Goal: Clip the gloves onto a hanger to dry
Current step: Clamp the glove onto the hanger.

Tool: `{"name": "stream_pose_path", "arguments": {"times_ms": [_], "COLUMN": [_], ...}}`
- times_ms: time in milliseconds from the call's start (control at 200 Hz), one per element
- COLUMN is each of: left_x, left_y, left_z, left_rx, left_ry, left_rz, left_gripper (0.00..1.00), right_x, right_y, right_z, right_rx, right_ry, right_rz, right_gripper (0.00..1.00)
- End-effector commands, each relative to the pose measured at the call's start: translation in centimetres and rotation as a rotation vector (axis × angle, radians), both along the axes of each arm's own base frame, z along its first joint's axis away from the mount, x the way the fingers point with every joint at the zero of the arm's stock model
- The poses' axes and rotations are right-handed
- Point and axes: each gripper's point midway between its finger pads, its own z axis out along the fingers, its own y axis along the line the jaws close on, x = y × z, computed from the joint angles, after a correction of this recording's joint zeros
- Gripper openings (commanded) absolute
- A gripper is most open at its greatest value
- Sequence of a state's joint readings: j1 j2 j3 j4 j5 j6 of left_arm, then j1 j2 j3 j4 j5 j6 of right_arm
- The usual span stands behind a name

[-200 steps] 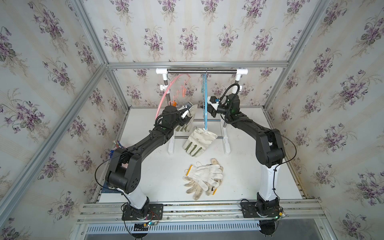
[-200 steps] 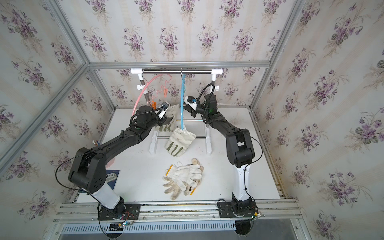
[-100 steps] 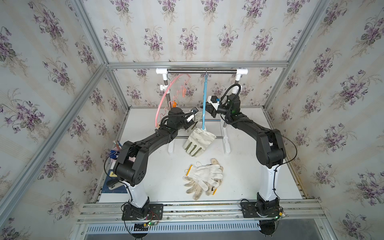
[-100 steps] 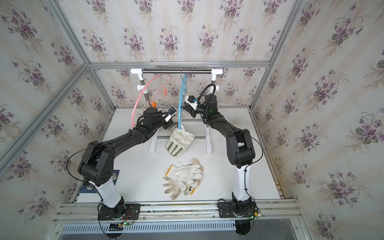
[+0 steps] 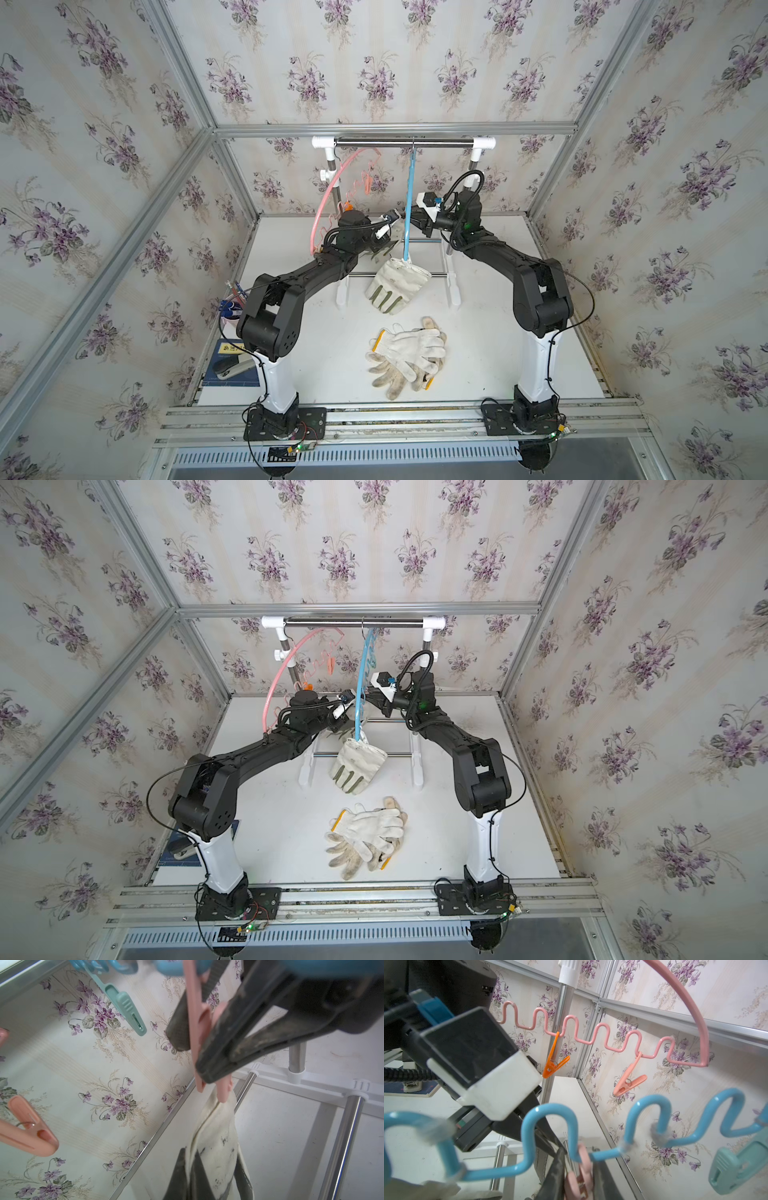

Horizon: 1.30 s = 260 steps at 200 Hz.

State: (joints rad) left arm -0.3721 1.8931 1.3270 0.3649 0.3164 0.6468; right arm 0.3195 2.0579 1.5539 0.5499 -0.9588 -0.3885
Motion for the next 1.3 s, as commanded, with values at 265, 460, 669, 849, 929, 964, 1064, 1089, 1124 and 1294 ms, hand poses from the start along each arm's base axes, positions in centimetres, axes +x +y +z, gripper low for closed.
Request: {"name": "stream_pose_path", "arguments": {"times_ms": [265,460,669,849,929,964,1064,1089,1124,1294], "left_x": [-0.3,-0.3,-0.3,-0.2,-0.2,-0.2,-0.3,-0.3,-0.3,-0.9], "left_y": [-0.6,-0.9,-0.9,-1.0,-1.1,-1.0,-1.1,-1.2,-1.2,-2.0], "left_z": [2.5,3.4,3.5,4.1,4.4,4.5,4.8,4.9,4.9,5.6], "left_rx": [-0.049,-0.058,-0.059,-0.064,-0.065,-0.065,-0.067,-0.068,-0.066,-0.073], "left_ry": [-0.052,-0.066,-0.066,-0.075,-0.08,-0.082,-0.086,-0.086,-0.088,-0.096], "left_rz": [-0.033,-0.035,-0.037,-0.038,-0.037,-0.037,-0.04,-0.04,-0.042,-0.078], "left_gripper": [0.0,0.0,0.0,0.0,0.0,0.0,0.0,0.0,0.0,0.0], "right_x": [-0.3,-0.3,-0.4,-0.4,-0.5,-0.4,-0.4,-0.5,-0.5,-0.5], "right_y": [0.0,0.0,0.0,0.0,0.0,-0.1,-0.1,-0.1,-0.1,-0.1], "right_z": [1.7,1.5,1.5,1.1,1.1,1.1,1.0,1.0,1.0,0.9], "right_rx": [0.031,0.029,0.029,0.027,0.027,0.028,0.03,0.031,0.032,0.032], "right_ry": [-0.063,-0.059,-0.057,-0.049,-0.049,-0.049,-0.047,-0.047,-0.046,-0.046], "right_rz": [0.016,0.015,0.018,0.02,0.019,0.018,0.016,0.016,0.016,0.014], "right_gripper": [0.11,0.12,0.12,0.11,0.11,0.11,0.11,0.11,0.11,0.12]}}
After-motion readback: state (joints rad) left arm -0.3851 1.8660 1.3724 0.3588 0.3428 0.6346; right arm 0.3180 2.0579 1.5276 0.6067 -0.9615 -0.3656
